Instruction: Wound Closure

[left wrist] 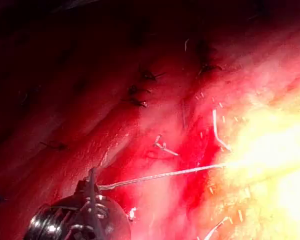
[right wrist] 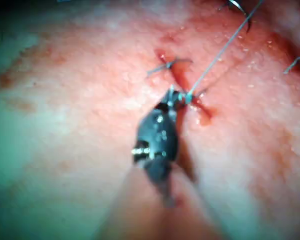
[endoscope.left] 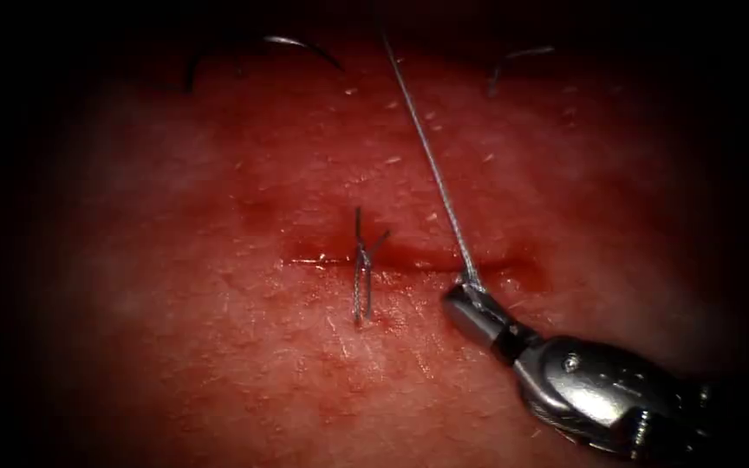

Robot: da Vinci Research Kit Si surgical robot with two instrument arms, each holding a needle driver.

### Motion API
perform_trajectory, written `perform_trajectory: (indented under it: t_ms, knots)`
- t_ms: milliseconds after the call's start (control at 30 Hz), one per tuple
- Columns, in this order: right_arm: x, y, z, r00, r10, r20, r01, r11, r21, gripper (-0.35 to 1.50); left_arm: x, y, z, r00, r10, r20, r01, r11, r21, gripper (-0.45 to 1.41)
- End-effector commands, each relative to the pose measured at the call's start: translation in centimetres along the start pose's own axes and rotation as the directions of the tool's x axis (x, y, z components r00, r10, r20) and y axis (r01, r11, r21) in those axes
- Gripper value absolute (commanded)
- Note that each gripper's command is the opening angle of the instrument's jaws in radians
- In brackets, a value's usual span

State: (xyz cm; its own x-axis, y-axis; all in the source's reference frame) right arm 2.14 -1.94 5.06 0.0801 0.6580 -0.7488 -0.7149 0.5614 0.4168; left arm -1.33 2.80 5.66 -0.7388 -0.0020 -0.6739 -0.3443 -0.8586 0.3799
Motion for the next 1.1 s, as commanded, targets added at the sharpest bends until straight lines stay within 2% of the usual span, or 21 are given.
perform_trajectory:
  t_ms: [33,633,867,1100]
  knots:
    - [-0.07,-0.05,0.02,1.0,-0.001,0.002,0.001,1.0,0.004,-0.35,0.01,-0.05,0.1,1.0,0.014,0.005,-0.014,1.0,0.016,-0.45]
    - [-0.11,-0.09,0.0,0.999,-0.045,-0.026,0.046,0.998,0.039,-0.35,-0.37,-0.55,0.2,0.989,0.097,0.112,-0.109,0.989,0.101,-0.45]
    - [-0.23,-0.23,-0.07,0.997,-0.073,-0.036,0.075,0.996,0.056,-0.35,-0.61,-0.73,0.07,0.985,0.095,0.144,-0.111,0.987,0.113,-0.45]
    - [-0.34,-0.27,-0.09,0.995,-0.094,-0.039,0.097,0.99,0.102,-0.35,-0.67,-0.8,0.09,0.983,0.1,0.155,-0.119,0.986,0.116,-0.45]
